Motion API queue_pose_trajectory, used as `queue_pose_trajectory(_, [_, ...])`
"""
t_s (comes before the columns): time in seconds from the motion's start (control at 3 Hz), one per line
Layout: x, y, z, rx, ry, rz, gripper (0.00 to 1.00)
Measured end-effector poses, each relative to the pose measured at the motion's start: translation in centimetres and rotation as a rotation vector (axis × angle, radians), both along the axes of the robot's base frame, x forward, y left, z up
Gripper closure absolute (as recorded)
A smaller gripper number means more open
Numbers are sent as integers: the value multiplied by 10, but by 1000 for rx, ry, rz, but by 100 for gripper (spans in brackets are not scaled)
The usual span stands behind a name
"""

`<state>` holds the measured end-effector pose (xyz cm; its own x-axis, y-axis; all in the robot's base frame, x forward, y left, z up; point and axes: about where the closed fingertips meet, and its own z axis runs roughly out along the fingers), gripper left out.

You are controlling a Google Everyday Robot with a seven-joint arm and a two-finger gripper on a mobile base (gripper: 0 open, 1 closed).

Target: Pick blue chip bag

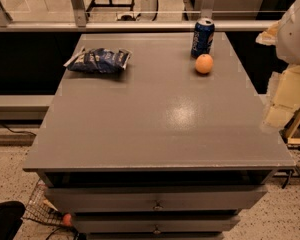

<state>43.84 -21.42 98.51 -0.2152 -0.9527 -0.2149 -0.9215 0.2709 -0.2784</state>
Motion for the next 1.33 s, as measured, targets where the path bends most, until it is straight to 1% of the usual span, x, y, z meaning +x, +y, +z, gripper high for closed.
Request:
queue_pose_trajectory(0.33, [0, 0, 0, 0, 0, 0, 0])
queue_pose_trajectory(0.67, [26, 5, 11, 21, -62, 12, 0])
queue_pose_trajectory(1.0, [80, 22, 31, 105, -163, 0, 0])
queue_pose_trajectory(1.33, [131, 49, 54, 267, -283, -42, 0])
